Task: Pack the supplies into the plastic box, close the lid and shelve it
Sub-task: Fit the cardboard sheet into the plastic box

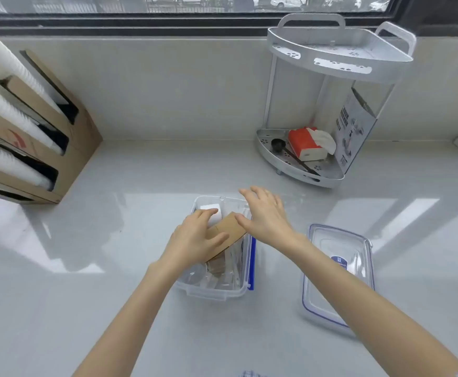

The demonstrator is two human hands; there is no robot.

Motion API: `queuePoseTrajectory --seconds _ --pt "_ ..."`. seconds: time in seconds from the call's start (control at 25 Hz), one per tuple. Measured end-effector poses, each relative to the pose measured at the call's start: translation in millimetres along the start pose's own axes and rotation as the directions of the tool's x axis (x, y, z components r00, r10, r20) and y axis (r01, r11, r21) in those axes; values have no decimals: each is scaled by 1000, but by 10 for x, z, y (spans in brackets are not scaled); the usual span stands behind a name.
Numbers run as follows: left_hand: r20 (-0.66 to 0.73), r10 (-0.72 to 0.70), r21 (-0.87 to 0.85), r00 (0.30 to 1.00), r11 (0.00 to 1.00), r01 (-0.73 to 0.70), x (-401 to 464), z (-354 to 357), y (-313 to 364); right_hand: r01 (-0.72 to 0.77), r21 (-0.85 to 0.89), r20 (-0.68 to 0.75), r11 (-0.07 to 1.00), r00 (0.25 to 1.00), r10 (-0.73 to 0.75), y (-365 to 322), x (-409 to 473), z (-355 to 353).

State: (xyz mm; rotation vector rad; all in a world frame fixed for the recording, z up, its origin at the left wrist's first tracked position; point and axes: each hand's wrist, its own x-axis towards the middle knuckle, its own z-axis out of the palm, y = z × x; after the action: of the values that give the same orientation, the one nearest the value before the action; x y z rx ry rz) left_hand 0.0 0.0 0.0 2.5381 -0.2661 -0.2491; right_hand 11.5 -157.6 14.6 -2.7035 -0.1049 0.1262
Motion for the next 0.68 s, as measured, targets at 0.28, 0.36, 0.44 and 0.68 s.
queuePoseTrajectory --seconds 0.28,0.36,0.44,0.68 --pt "71 24 73 997 997 -30 -32 168 -113 2 50 139 999 990 -9 52 -100 181" --pt "64 30 75 998 997 -34 -36 183 -111 3 45 145 999 989 -9 61 -122 208" --pt "56 32 74 998 997 -37 -42 203 -117 9 44 130 999 991 -14 71 -144 236" --pt "67 53 123 996 991 -61 -74 263 -125 -9 51 118 999 993 3 75 -155 247"
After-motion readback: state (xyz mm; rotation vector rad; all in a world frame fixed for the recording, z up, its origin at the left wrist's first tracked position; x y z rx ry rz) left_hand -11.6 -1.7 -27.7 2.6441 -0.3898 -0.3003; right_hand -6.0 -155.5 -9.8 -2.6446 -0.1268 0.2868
